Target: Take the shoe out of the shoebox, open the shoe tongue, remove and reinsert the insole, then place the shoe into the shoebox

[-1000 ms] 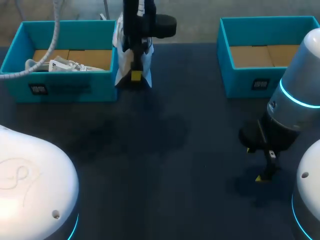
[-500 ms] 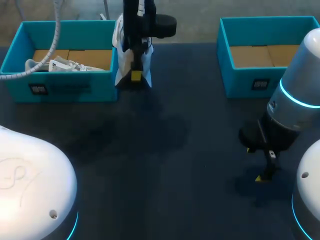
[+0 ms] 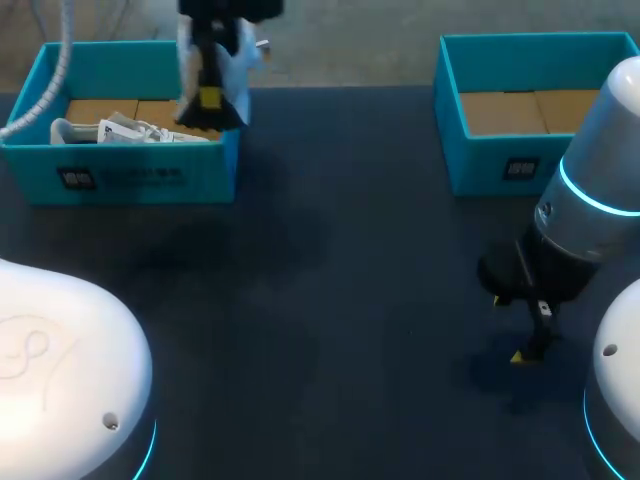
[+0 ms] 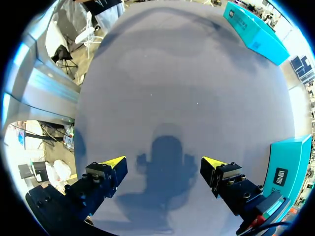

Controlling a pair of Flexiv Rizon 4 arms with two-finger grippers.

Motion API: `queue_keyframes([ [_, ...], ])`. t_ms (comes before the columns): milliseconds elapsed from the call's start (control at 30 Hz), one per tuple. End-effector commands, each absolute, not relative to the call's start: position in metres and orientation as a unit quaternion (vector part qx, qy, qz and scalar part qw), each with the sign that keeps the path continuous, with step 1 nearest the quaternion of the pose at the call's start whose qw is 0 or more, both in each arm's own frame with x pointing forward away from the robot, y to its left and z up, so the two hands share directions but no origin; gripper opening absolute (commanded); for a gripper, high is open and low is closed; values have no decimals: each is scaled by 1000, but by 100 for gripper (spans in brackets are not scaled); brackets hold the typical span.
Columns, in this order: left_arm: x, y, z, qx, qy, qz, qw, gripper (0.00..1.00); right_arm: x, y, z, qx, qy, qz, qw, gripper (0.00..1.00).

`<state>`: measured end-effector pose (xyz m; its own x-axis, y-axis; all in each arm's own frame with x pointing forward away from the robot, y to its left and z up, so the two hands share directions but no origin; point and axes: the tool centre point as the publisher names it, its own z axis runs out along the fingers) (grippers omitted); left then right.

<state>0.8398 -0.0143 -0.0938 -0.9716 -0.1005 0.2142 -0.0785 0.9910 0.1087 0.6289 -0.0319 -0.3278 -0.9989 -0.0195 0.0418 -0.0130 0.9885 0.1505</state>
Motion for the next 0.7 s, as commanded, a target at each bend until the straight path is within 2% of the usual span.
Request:
queue_keyframes([
  [33,860,26,-85,42,-992,-47,112,0,628,-32,-329,8,-997,-75,20,100],
  [500,944,115,-69,49,-990,-100,91,0,628,-32,-329,8,-997,-75,20,100],
  [700,944,115,-69,49,-990,-100,91,0,628,-32,-329,8,-997,-75,20,100],
])
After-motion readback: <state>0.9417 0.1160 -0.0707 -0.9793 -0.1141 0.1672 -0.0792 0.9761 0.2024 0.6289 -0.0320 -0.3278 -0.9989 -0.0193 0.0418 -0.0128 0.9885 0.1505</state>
